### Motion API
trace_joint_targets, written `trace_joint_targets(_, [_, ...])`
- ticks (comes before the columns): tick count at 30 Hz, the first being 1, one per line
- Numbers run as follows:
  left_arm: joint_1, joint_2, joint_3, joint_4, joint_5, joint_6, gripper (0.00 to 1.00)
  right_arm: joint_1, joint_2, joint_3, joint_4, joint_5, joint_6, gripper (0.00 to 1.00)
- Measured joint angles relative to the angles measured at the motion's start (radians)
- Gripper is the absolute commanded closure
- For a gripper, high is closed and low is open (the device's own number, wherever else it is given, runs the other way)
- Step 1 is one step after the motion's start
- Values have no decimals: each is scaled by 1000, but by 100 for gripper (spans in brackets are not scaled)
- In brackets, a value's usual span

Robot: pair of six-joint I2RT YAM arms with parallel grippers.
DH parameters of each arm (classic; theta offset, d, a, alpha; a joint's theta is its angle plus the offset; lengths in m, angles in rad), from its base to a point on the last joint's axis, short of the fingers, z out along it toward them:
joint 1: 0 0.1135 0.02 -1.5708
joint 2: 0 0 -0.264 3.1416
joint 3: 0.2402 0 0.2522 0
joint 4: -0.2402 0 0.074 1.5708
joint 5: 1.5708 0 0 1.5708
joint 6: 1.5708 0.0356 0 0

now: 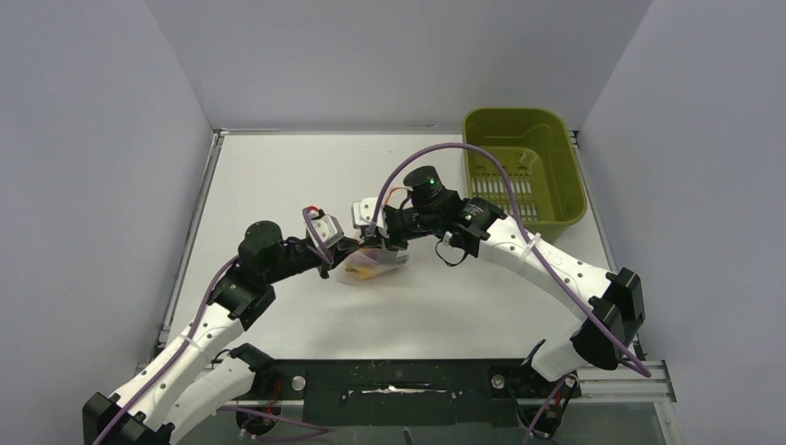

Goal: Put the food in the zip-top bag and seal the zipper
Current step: Zip the zipper food storage bag at the center of the board.

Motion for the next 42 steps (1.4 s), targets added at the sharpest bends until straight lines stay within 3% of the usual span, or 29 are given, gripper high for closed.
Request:
trace_joint_targets(5, [0, -2, 0, -5, 0, 1, 100, 0, 0, 2, -10, -1, -7, 100])
trace_joint_targets(31, [0, -15, 8, -33, 16, -7, 100, -60, -28, 2, -131, 12, -55, 100])
trace_joint_targets(32, [0, -15, 8, -29, 18, -10, 99, -61, -30, 2, -133, 13, -55, 100])
trace_joint_targets(36, [0, -15, 7, -16, 28, -19, 79, -60, -32, 3, -134, 21, -47, 100])
trace_joint_targets(42, [0, -9, 7, 50, 60, -24, 71, -60, -36, 3, -130, 39, -19, 100])
